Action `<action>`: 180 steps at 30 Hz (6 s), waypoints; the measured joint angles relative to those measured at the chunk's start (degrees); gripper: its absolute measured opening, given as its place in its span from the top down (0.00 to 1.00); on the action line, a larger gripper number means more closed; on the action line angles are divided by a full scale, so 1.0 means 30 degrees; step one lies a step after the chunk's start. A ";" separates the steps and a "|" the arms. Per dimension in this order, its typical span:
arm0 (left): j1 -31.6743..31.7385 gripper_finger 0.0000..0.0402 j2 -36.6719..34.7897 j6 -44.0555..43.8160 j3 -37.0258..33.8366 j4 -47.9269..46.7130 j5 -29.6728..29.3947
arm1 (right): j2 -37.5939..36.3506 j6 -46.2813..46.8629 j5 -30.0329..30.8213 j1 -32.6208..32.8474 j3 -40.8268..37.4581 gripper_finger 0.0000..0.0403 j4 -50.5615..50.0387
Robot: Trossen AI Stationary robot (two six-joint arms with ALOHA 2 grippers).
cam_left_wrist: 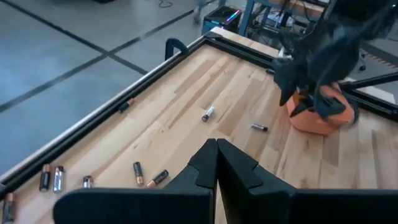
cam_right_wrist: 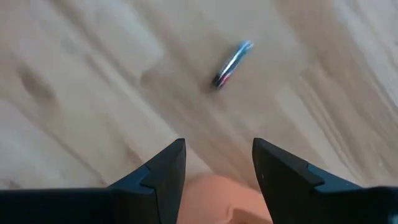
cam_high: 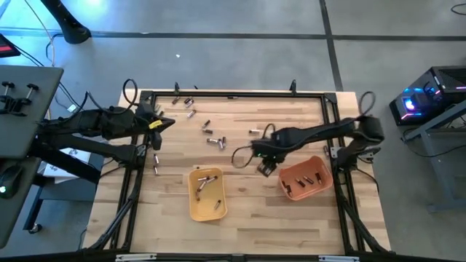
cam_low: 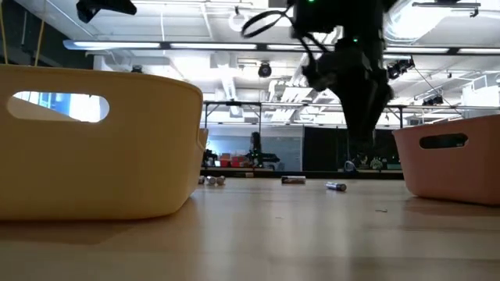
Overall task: Sort batteries
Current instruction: Put the silver battery into the yellow bin
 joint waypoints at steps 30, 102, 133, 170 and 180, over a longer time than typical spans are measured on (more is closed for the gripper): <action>0.0000 1.00 0.5797 -0.0832 -0.0001 0.1756 0.0131 | 0.3938 0.2023 0.1021 -0.1286 -0.1852 0.72 0.4751; 0.0080 1.00 0.2886 0.1654 -0.0001 -0.1482 0.1001 | 0.6341 -2.2956 0.0893 -0.7745 0.2441 0.48 0.6323; -0.0008 1.00 0.3593 -0.1329 -0.0001 0.1572 -0.0545 | 0.3338 -0.8513 -0.6843 0.0336 0.0894 0.94 2.0718; -0.2943 1.00 0.3244 -0.8826 -0.7513 0.2014 0.0677 | 1.3080 0.1018 0.1017 -0.3501 1.5737 0.55 0.4084; -0.2949 1.00 0.3028 -0.8853 -0.7513 0.3048 0.0650 | 1.4946 0.0908 0.1794 -0.3656 1.7626 0.55 0.0977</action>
